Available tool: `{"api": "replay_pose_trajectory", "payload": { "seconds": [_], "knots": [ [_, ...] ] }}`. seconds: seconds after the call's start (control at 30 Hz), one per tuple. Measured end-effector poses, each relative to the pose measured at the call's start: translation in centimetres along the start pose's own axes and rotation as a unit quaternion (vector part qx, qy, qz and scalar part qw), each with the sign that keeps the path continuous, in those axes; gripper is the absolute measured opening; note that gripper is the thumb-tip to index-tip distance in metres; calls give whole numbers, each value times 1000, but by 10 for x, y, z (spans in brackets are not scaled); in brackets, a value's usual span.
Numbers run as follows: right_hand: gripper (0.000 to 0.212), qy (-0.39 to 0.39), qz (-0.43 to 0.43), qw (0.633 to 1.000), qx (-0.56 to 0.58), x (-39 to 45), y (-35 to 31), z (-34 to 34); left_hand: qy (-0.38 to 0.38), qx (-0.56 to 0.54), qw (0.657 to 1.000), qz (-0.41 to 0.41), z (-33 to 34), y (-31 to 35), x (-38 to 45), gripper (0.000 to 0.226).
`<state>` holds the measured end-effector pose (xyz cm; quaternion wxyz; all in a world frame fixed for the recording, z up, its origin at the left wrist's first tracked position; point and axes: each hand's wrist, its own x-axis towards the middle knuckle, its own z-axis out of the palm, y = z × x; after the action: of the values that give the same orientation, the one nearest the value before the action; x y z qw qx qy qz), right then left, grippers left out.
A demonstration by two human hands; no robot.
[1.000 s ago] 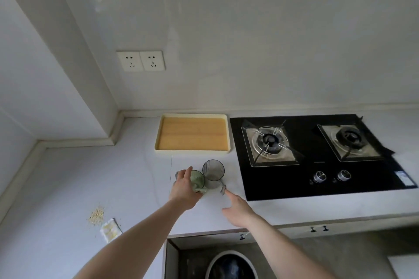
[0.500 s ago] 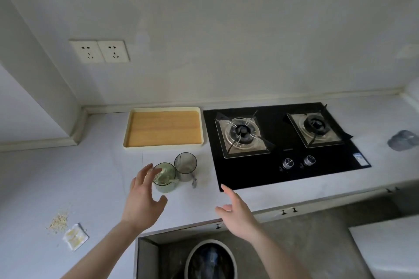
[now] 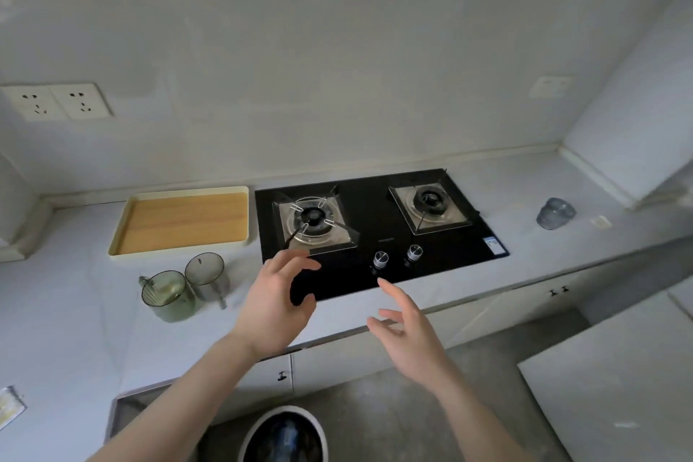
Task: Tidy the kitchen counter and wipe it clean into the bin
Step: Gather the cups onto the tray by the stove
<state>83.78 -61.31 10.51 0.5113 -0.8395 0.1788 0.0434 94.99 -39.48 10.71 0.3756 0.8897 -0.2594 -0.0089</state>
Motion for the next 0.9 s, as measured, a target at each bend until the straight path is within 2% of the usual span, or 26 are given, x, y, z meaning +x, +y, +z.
{"api": "replay_pose_trajectory", "payload": {
  "seconds": [0.2, 0.4, 0.57, 0.9],
  "knots": [
    [58, 51, 6, 998, 22, -46, 72, -122, -43, -5, 999, 22, 86, 100, 7, 46],
    [57, 99, 11, 994, 44, -70, 118, -200, -82, -2, 995, 62, 141, 170, 18, 47],
    [59, 99, 20, 993, 55, -57, 142, -235, -97, 14, 994, 55, 159, 187, 45, 47],
    [52, 112, 27, 992, 51, 36, 177, -308, -102, 20, 994, 13, 210, 167, 143, 48]
  ]
}}
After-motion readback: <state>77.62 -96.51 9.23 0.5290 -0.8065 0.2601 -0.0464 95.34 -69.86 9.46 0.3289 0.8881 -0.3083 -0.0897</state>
